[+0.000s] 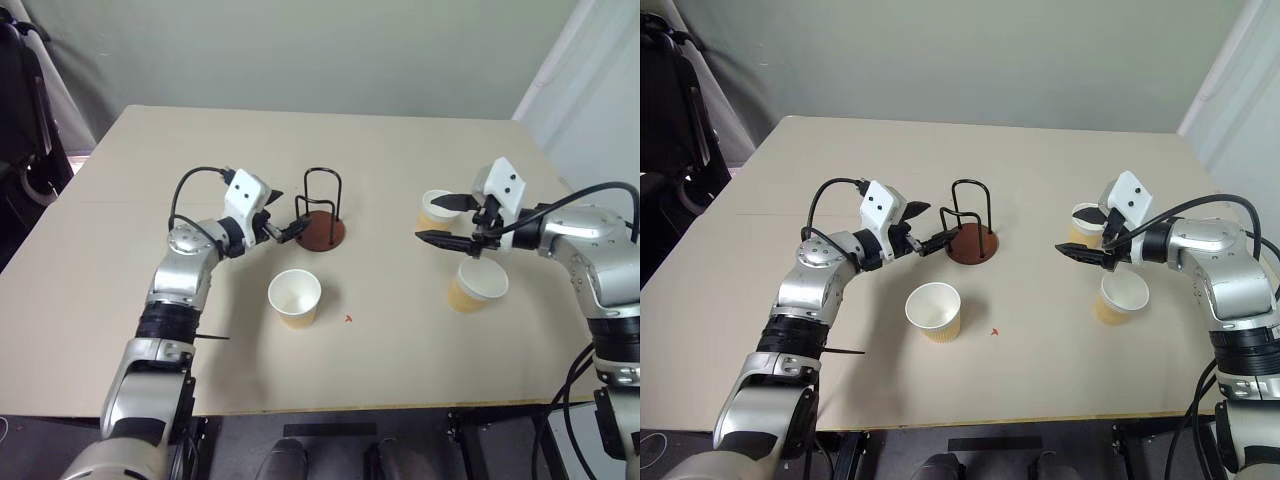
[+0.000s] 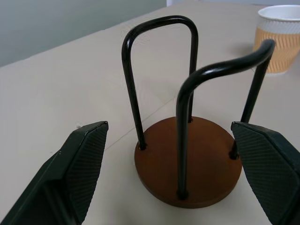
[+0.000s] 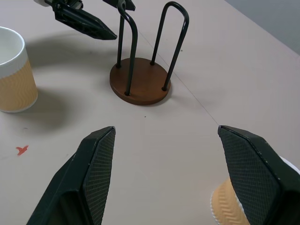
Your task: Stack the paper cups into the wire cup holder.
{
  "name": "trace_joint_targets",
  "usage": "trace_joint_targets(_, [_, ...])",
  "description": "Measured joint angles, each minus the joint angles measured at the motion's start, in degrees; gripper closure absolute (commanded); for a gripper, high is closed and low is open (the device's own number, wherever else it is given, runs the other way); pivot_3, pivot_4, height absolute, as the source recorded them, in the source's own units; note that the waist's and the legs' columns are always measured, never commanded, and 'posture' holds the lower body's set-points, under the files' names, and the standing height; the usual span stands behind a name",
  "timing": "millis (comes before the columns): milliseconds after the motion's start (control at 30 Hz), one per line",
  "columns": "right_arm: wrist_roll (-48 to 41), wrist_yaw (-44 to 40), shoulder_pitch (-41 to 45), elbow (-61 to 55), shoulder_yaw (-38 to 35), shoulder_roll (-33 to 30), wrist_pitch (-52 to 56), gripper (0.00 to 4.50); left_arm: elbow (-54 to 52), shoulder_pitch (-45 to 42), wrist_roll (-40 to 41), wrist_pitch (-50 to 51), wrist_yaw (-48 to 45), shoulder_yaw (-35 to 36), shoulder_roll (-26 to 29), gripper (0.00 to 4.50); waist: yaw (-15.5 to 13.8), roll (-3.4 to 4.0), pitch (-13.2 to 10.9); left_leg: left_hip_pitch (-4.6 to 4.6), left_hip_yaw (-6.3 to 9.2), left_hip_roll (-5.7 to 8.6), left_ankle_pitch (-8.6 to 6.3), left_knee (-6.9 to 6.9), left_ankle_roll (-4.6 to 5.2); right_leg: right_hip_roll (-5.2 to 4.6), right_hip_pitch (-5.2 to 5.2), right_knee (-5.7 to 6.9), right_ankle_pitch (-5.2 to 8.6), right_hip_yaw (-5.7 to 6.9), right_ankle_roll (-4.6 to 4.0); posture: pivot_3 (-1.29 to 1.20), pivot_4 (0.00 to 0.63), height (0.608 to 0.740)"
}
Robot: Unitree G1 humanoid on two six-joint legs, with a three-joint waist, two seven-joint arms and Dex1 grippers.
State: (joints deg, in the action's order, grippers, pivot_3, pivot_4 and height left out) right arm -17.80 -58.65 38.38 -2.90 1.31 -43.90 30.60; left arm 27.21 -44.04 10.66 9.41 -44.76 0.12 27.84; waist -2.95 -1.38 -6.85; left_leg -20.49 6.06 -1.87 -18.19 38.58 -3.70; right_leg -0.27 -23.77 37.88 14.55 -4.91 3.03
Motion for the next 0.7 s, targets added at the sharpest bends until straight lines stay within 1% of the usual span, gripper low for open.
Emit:
trace_joint_targets(200, [-0.03,0.51,-0.57,-0.08,-0.03,-0.02,0.04,1.0,2.51,-0.29,-1.06,-0.75,0.53,-0.32,-2.26,0.0,-0.1,0.0,0.0,-0.03,0.02,0.0,0.01,0.04,0.02,-0.01,0.01,-0.03,-0.04,0.0,0.07,0.0,0.15,0.74])
trace_joint_targets(267, [-0.07,0.77,-0.58,-0.24,-0.03,-0.02,0.06,0.95,3.0,-0.29,-1.29,-0.9,0.91,-0.84,-3.31,0.37,-0.09,0.0,0.0,-0.04,0.01,0.0,0.0,0.07,0.04,-0.01,0.02,-0.04,-0.05,-0.01,0.09,0.0,0.15,0.74])
trace_joint_targets(300, [-0.07,0.83,-0.6,-0.31,-0.05,-0.03,0.08,0.95,3.35,-0.28,-1.4,-1.09,1.26,-0.9,-3.89,0.62,-0.09,0.0,0.0,-0.03,0.0,0.01,0.0,0.08,0.05,-0.01,0.02,-0.04,-0.05,-0.01,0.1,0.0,0.15,0.74])
trace_joint_targets(367, [-0.09,0.94,-0.61,-0.35,-0.06,-0.03,0.21,0.95,4.28,-0.28,-1.74,-1.48,1.72,-1.04,-5.11,1.31,-0.09,0.0,0.0,-0.03,0.0,0.0,0.0,0.1,0.06,-0.01,0.03,-0.04,-0.06,-0.02,0.11,0.0,0.15,0.74])
trace_joint_targets(400, [-0.1,1.0,-0.64,-0.36,-0.07,-0.04,0.27,0.95,4.6,-0.26,-1.87,-1.49,1.95,-1.09,-5.71,1.73,-0.09,0.0,0.0,-0.04,-0.01,0.01,0.0,0.11,0.06,-0.01,0.03,-0.04,-0.07,-0.02,0.12,0.0,0.15,0.74])
trace_joint_targets(533, [-0.18,1.2,-0.65,-0.55,-0.11,-0.04,0.62,0.95,4.62,-0.26,-2.07,-1.74,2.37,-1.28,-6.91,3.14,-0.08,0.0,0.0,-0.05,-0.03,0.02,-0.01,0.14,0.08,-0.01,0.03,-0.04,-0.08,-0.02,0.13,0.0,0.15,0.74])
trace_joint_targets(567, [-0.19,1.22,-0.68,-0.71,-0.18,-0.04,0.77,0.95,4.62,-0.26,-2.07,-1.75,2.37,-1.28,-6.99,3.58,-0.08,0.0,0.0,-0.05,-0.04,0.03,-0.01,0.14,0.08,-0.01,0.03,-0.04,-0.08,-0.02,0.13,0.0,0.15,0.74])
trace_joint_targets(633, [-0.22,1.27,-0.74,-1.13,-0.3,-0.04,1.01,0.95,4.62,-0.26,-2.08,-1.75,2.36,-1.28,-7.04,4.26,-0.08,0.0,0.0,-0.05,-0.03,0.03,-0.01,0.14,0.08,0.0,0.03,-0.04,-0.08,-0.02,0.14,0.0,0.15,0.74])
trace_joint_targets(667, [-0.23,1.3,-0.83,-1.42,-0.39,-0.06,1.08,0.95,4.63,-0.26,-2.04,-1.75,2.34,-1.26,-7.06,4.48,-0.09,0.0,0.0,-0.05,-0.03,0.04,-0.01,0.14,0.08,0.0,0.03,-0.04,-0.08,-0.02,0.14,0.0,0.15,0.74])
trace_joint_targets(700, [-0.32,1.33,-0.92,-1.72,-0.46,-0.07,1.13,0.95,4.63,-0.26,-2.04,-1.75,2.33,-1.25,-7.06,4.48,-0.09,0.0,0.0,-0.05,-0.04,0.04,-0.01,0.15,0.09,0.0,0.03,-0.04,-0.08,-0.02,0.14,0.0,0.15,0.74])
